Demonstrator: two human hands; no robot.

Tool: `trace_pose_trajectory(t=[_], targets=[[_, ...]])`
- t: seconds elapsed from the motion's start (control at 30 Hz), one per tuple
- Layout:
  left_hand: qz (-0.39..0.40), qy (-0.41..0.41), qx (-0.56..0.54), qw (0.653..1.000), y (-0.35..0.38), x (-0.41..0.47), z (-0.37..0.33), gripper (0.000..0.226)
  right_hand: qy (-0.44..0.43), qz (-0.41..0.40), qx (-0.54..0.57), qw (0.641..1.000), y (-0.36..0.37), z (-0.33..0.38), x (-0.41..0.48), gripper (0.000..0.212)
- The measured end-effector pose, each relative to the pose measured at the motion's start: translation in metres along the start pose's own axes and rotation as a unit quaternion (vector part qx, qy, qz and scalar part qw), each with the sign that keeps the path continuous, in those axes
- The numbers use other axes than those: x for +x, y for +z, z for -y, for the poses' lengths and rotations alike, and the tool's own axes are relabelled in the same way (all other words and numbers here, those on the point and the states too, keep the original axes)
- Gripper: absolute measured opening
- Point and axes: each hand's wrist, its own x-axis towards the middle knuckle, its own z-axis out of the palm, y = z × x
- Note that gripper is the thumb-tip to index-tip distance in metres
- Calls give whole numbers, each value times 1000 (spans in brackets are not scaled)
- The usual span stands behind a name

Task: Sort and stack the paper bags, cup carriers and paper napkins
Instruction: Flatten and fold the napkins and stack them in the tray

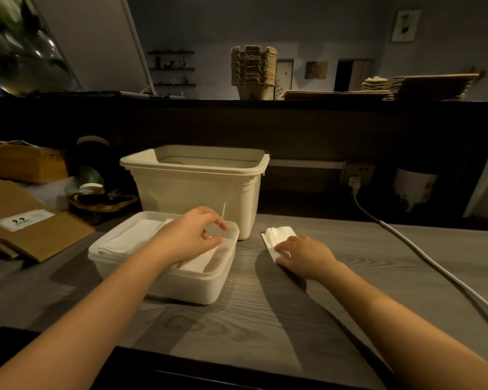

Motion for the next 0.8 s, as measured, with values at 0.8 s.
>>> trace_pose_trajectory(t=[0.8], targets=[[117,-97,179,972,94,8,-95,63,92,44,178,979,4,-27,-18,46]])
